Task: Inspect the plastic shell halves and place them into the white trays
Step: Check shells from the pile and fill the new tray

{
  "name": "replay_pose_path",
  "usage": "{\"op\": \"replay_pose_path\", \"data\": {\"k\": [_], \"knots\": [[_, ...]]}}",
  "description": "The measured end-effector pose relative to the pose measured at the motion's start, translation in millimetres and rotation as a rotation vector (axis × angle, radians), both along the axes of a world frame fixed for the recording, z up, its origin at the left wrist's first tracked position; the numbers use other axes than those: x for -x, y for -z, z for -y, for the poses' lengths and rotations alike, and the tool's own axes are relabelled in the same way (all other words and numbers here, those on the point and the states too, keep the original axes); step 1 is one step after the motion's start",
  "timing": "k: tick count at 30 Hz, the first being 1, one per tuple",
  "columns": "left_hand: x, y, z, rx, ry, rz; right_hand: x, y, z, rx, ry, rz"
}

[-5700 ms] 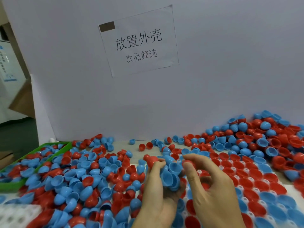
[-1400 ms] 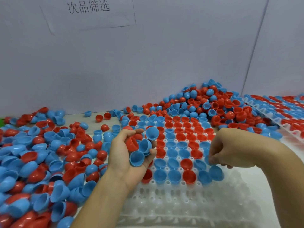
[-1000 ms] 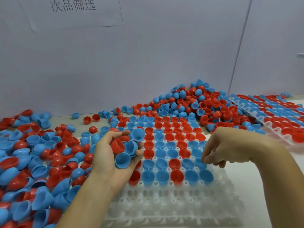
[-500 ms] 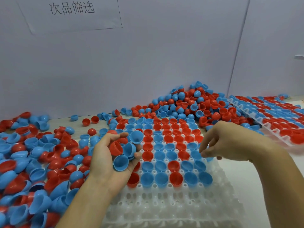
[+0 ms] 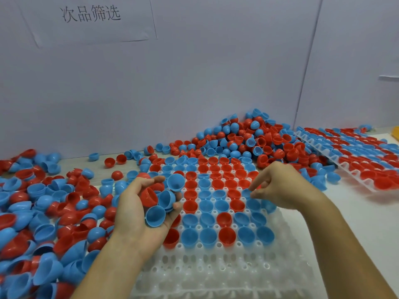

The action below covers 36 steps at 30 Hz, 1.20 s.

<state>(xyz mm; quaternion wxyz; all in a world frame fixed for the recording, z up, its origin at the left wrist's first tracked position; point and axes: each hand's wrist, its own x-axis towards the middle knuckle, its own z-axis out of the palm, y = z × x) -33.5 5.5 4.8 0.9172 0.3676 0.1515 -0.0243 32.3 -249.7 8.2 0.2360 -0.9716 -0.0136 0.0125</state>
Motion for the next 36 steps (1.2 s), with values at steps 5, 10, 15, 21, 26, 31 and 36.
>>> {"op": "replay_pose_path", "data": {"k": [5, 10, 15, 21, 26, 31, 36], "knots": [[0.8, -2.5, 2.4, -0.008, -0.010, -0.008, -3.4, 1.2, 3.3, 0.004, -0.014, 0.023], [-0.6, -2.0, 5.2, -0.070, -0.041, -0.007, 16.5, -16.7, -38.7, -0.274, -0.176, 0.354], [-3.1, 0.7, 7.9, -0.183, -0.069, 0.046, 41.1, -17.6, -103.9, -0.379, -0.404, 0.368], [-1.1, -2.2, 9.2, -0.208, -0.046, 0.043, 43.5, -10.1, -118.1, -0.283, -0.326, 0.322], [-1.3, -1.4, 5.3, -0.096, -0.043, -0.024, 37.4, -17.4, -104.6, -0.486, -0.242, 0.225], [-0.3, -3.5, 2.5, -0.017, -0.050, -0.047, 33.7, -17.2, -95.1, -0.606, -0.242, 0.096], [-1.0, -3.9, 2.9, -0.037, 0.009, -0.068, 33.0, -16.6, -93.5, -0.715, -0.239, 0.054]]}}
